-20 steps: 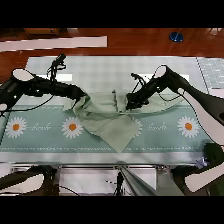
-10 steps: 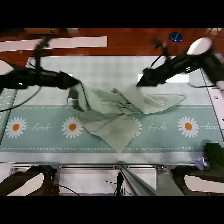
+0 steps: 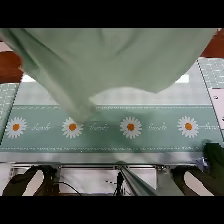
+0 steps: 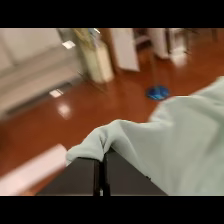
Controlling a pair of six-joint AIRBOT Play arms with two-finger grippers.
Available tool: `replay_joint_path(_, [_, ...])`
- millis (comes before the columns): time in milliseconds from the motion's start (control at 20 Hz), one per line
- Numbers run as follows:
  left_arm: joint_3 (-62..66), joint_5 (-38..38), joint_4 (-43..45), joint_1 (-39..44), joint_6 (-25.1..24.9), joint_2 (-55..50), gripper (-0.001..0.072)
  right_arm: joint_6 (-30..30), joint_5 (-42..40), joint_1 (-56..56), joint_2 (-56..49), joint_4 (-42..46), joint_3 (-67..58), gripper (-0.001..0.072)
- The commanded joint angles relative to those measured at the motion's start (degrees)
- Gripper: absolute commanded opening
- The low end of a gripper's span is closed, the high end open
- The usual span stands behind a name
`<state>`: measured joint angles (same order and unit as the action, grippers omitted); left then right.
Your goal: Fold the shirts.
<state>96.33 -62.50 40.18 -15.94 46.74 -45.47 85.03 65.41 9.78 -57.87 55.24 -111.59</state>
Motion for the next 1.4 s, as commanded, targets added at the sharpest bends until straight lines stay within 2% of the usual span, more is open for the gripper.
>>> replay_joint_path(0, [9.05, 0.52, 3.19, -3.02, 0.04, 2.71, 0.0028, 1.99, -1.38, 3.74, 4.98, 9.7, -5.57, 0.0021])
replay_joint_path(200, [11.96, -1.2, 5.68, -2.95, 2.75, 6.27, 0.0029, 1.97, 2.82, 4.04, 9.01, 15.96, -5.55, 0.0021])
replay_joint_path(400, [13.35, -6.51, 10.91, -2.95, 11.1, 11.63, 0.0029, 3.48, 8.11, 4.04, 12.66, 15.85, -5.55, 0.0021])
replay_joint_path(550, [13.38, -14.03, 12.92, -2.97, 15.87, 15.04, 0.0029, 3.41, 16.46, 4.04, 15.72, 17.79, -5.55, 0.0021])
replay_joint_path(700, [14.93, -23.17, 19.08, -2.97, 19.98, 16.11, 0.0028, 3.15, 20.92, 4.04, 18.99, 26.75, -5.55, 0.002])
replay_joint_path(850, [18.84, -25.09, 19.15, -2.97, 23.71, 15.04, 0.0028, 3.02, 26.49, 4.04, 19.93, 28.63, -5.55, 0.002])
replay_joint_path(950, [20.61, -26.01, 17.44, -2.97, 25.2, 13.6, 0.0028, 1.31, 33.53, 4.04, 18.27, 28.76, -5.55, 0.002])
replay_joint_path(1000, [20.52, -28.79, 16.59, -2.97, 25.88, 12.31, 0.0028, 1.18, 37.81, 4.02, 16.61, 29.05, -5.53, 0.002])
replay_joint_path(1150, [16.44, -43.19, 16.2, -2.97, 28.09, 5.6, 0.0026, 1.01, 40.11, 3.98, 9.7, 26.75, -5.53, 0.002])
replay_joint_path(1250, [8.98, -41.42, 16.15, -2.95, 27.89, 2.71, 0.0026, -0.11, 39.3, 3.98, 2.93, 28.85, -4.22, 0.002])
replay_joint_path(1350, [1.33, -36.11, 16.17, -2.95, 27.91, -0.39, 0.0026, -0.24, 37.59, 3.98, -4.79, 30.14, -2.27, 0.002])
